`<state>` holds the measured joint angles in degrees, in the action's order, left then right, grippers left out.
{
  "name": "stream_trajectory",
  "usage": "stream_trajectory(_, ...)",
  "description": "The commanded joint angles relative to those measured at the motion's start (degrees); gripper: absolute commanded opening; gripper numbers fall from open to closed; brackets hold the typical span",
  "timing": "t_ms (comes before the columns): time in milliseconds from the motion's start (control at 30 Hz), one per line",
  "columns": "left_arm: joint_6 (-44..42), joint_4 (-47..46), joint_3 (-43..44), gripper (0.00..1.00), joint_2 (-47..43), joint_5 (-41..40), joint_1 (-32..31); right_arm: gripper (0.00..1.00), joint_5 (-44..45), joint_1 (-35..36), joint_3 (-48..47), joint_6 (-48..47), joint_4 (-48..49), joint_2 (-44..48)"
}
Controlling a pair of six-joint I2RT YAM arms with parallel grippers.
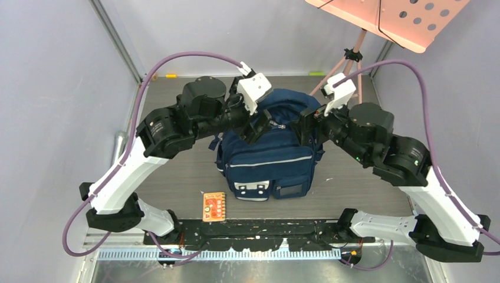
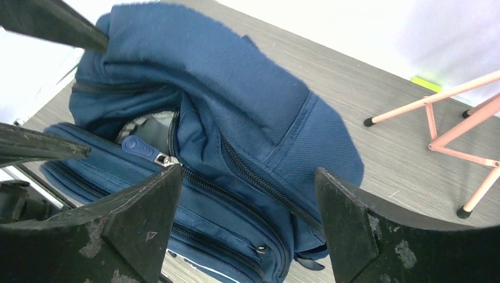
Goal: Pack the student bag
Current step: Zip the student bag at the center of the board.
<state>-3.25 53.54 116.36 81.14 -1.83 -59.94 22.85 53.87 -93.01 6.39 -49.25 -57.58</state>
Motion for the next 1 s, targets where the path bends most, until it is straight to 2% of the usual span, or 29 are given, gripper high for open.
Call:
stream_trajectory(0, -0.25, 0.65, 2.14, 0.74, -1.36, -5.08, -1.08, 0.88, -2.19, -0.41, 1.14, -2.92, 3.49, 0.59)
stream_trajectory(133, -1.29, 1.14, 3.45, 0.81, -4.19, -9.31, -1.13, 0.88, 0.57, -0.51, 2.60, -3.87, 3.97, 0.15)
stream_trajectory(233, -1.34, 3.65, 6.04, 0.82, -4.98, -9.24, -1.13, 0.88, 6.30, -0.79, 3.34, -5.75, 5.19, -1.73)
stream_trajectory(400, 0.78, 7.78, 8.10, 0.76, -3.00, -1.07, -1.10, 0.84, 10.64, -1.52, 4.47, -7.69, 9.23, -3.27)
stream_trajectory(433, 1.04, 8.07, 8.10, 0.74, -2.17, 1.09, -1.14, 0.82, 10.77, -1.78, 4.62, -8.19, 9.69, -3.34)
stream_trajectory(533, 1.06, 8.10, 8.28, 0.69, 0.81, 6.93, -1.21, 0.62, 10.85, -2.06, 5.26, -8.85, 11.20, -3.26)
stream_trajectory(567, 0.86, 8.28, 8.66, 0.67, 1.91, 7.54, -1.15, 0.57, 10.87, -2.15, 5.29, -8.89, 11.29, -3.21)
stream_trajectory(600, 0.68, 8.64, 9.29, 0.67, 3.12, 7.69, -1.16, 0.47, 10.96, -2.17, 5.34, -8.82, 11.35, -3.05)
stream_trajectory(667, -0.43, 9.17, 10.48, 0.66, 5.25, 7.36, -1.15, 0.38, 11.05, -2.26, 5.51, -8.65, 11.37, -2.68)
stream_trajectory(967, -0.32, 10.80, 15.60, 0.64, 11.62, 2.93, -0.77, 0.18, 10.15, -2.36, 6.79, -7.97, 11.37, -1.50)
